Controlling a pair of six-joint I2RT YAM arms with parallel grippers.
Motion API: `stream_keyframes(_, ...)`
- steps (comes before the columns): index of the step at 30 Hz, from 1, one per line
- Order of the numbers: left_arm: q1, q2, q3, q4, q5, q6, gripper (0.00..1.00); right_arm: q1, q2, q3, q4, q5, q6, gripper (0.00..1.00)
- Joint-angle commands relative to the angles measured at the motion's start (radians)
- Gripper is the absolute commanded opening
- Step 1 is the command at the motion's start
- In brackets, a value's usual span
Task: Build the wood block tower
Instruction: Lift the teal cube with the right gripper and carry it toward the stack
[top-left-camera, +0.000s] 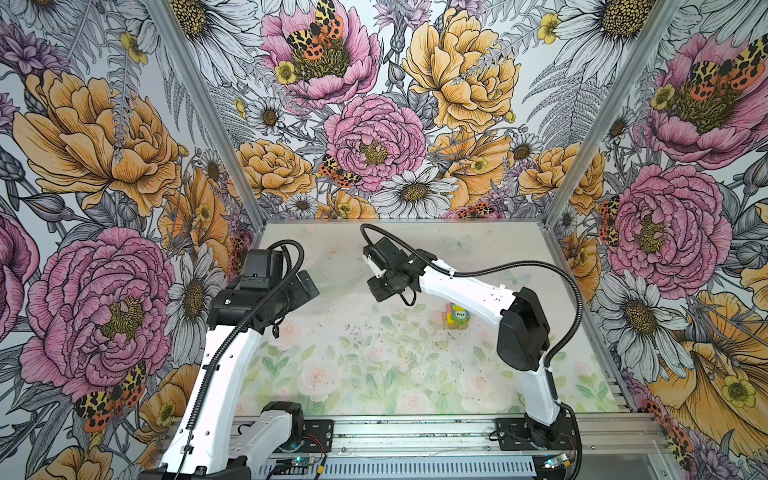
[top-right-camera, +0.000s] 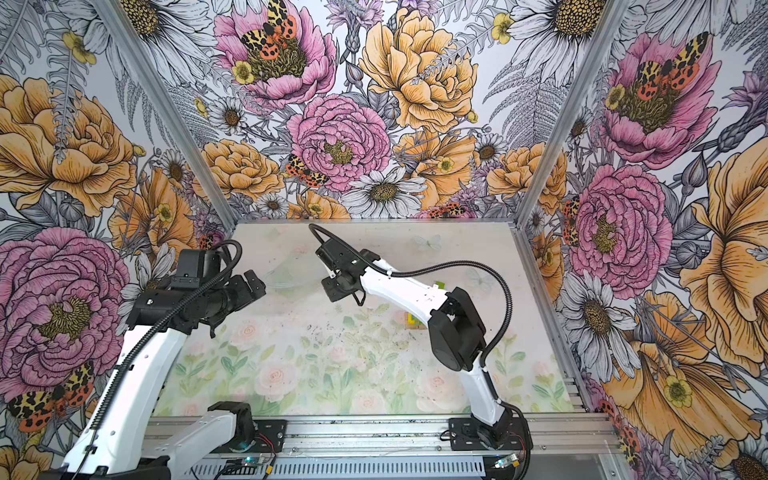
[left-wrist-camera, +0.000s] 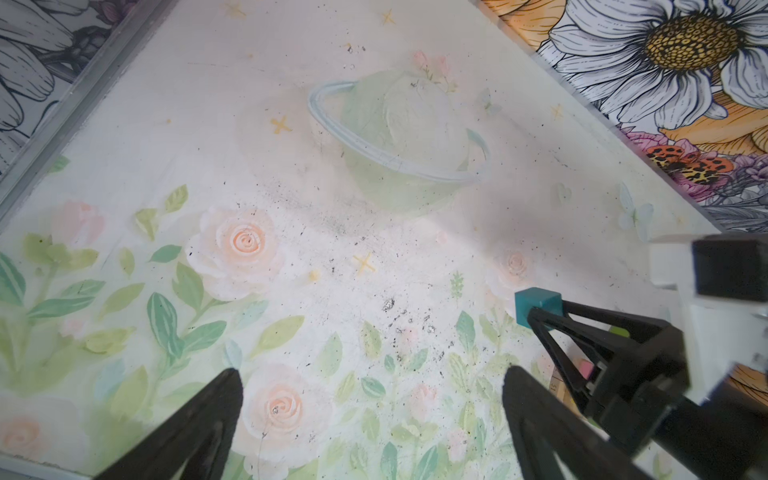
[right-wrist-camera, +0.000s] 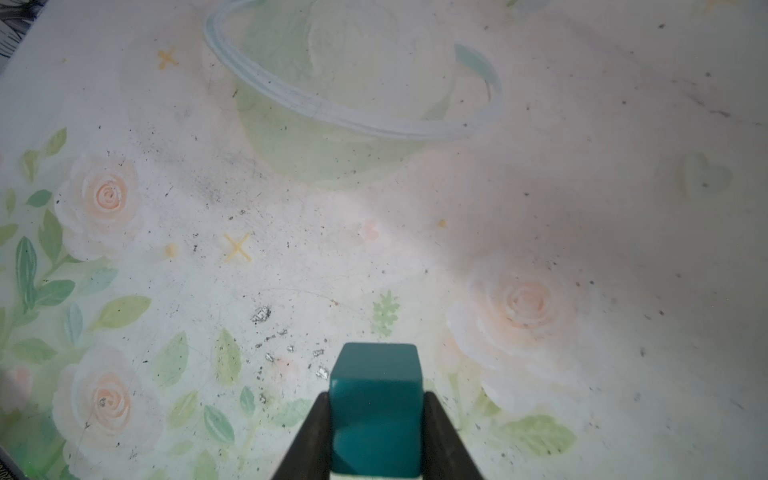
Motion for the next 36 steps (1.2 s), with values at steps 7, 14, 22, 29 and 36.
stream_keyframes(7,-0.110,0.195,0.107,0.161,0.064,0.031,0.99,-0.031,-0.304,-0.268,-0.065,0.168,0.163,0.21)
stream_keyframes(14,-0.217,0.327,0.197,0.202,0.075,0.025,0.99,-0.037,-0.488,-0.488,-0.078,0.236,0.301,0.22)
stream_keyframes(22,-0.267,0.403,0.258,0.212,0.093,0.020,0.99,-0.040,-0.643,-0.671,-0.106,0.292,0.429,0.22)
stream_keyframes(29,-0.289,0.430,0.294,0.211,0.093,0.020,0.99,-0.085,-0.669,-0.742,-0.098,0.290,0.441,0.22)
stream_keyframes(36,-0.307,0.439,0.308,0.211,0.091,0.015,0.99,-0.141,-0.679,-0.827,0.013,0.219,0.430,0.23)
